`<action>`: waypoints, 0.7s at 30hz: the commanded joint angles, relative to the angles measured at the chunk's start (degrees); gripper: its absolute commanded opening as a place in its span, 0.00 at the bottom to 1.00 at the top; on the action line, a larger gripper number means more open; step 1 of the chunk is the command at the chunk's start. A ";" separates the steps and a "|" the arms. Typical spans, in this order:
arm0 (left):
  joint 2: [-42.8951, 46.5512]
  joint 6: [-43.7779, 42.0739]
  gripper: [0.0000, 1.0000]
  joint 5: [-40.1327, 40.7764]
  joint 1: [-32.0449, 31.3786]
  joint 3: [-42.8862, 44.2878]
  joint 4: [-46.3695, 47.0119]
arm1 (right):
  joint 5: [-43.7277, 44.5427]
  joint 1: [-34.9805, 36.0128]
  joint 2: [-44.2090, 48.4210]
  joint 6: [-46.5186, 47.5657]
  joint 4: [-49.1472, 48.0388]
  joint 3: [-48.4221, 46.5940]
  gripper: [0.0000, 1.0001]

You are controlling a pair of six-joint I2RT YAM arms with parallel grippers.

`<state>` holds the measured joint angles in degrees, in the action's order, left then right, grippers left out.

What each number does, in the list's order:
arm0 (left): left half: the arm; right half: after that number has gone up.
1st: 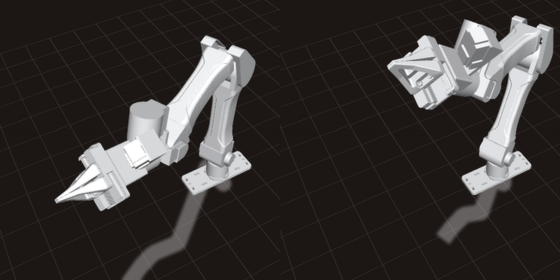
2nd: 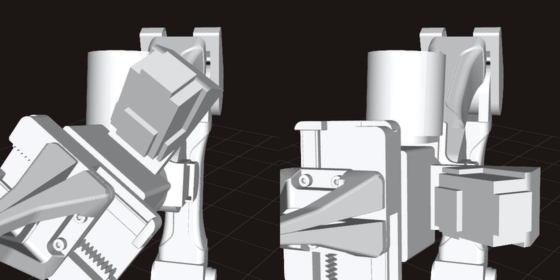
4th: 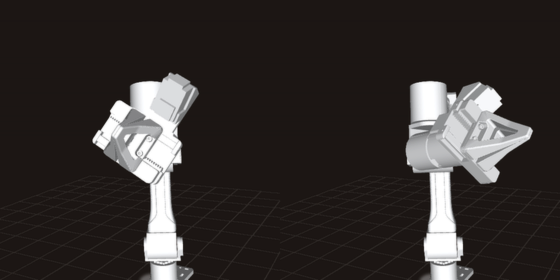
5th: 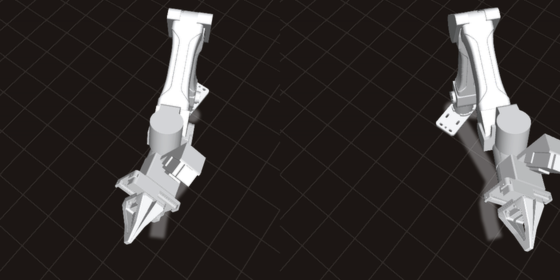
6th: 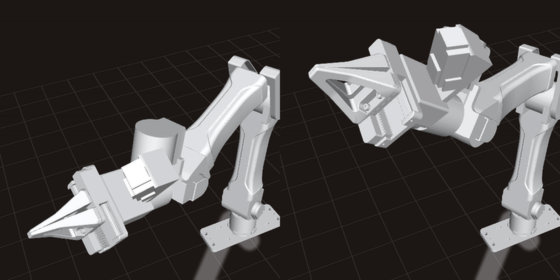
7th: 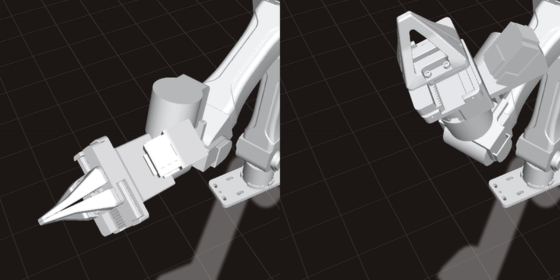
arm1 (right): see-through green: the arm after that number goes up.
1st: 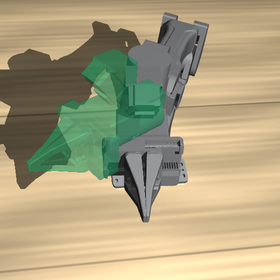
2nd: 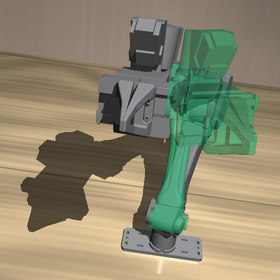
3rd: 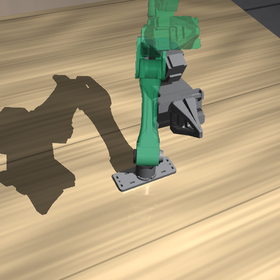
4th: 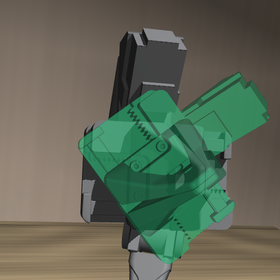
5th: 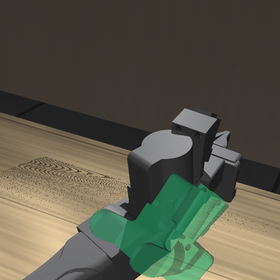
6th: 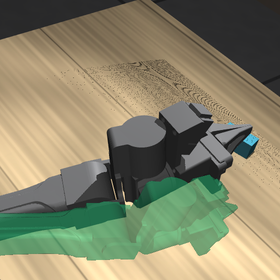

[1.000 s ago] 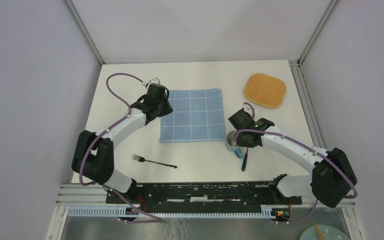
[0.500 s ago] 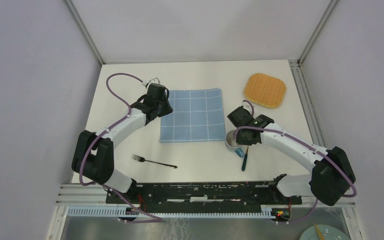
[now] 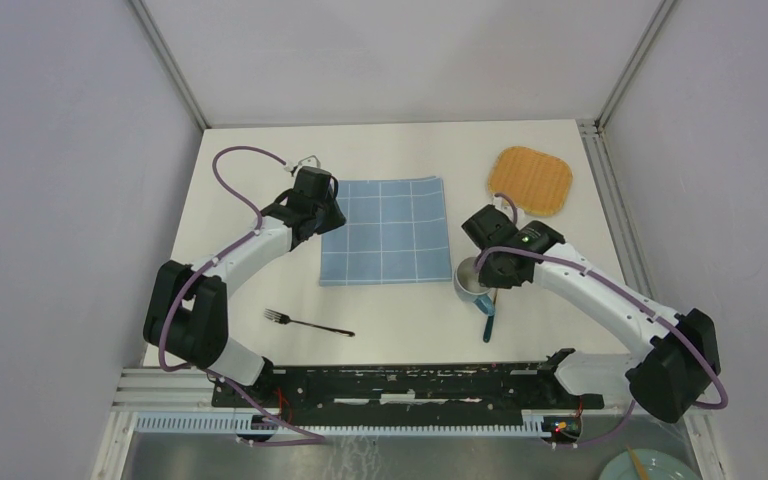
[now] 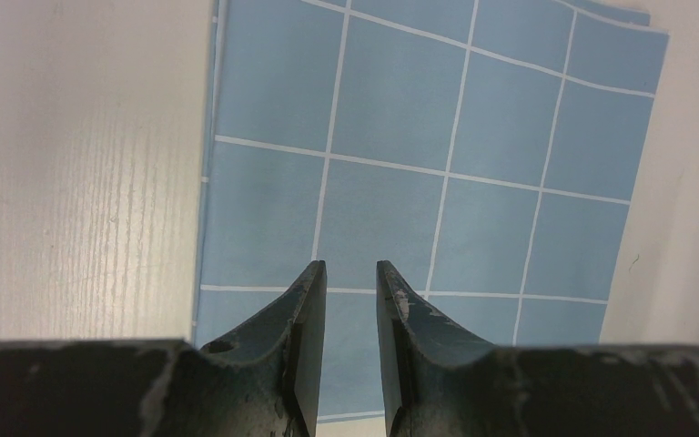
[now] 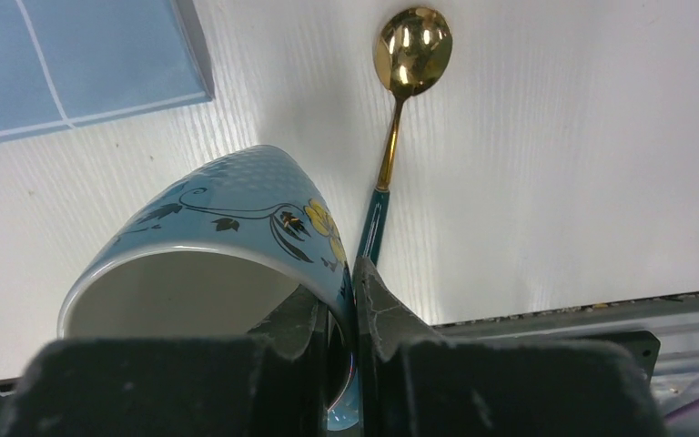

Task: Set the dinner table for one person
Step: Place the cup at the center of the board.

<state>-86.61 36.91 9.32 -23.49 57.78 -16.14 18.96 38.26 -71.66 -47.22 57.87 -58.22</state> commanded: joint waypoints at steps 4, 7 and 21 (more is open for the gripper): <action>2.33 1.06 0.34 -0.09 0.16 1.02 1.03 | -0.93 0.12 2.58 -0.67 3.06 -1.08 0.00; 2.48 1.06 0.33 -0.18 0.17 0.94 1.00 | -1.25 0.08 2.41 -0.61 1.96 0.40 0.00; 2.76 0.80 0.33 0.24 0.17 1.28 0.34 | -4.25 0.14 0.22 -1.20 -3.08 4.51 0.00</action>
<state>-86.24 36.91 9.30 -23.49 57.78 -16.36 15.27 38.26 -71.00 -47.94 58.33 -52.99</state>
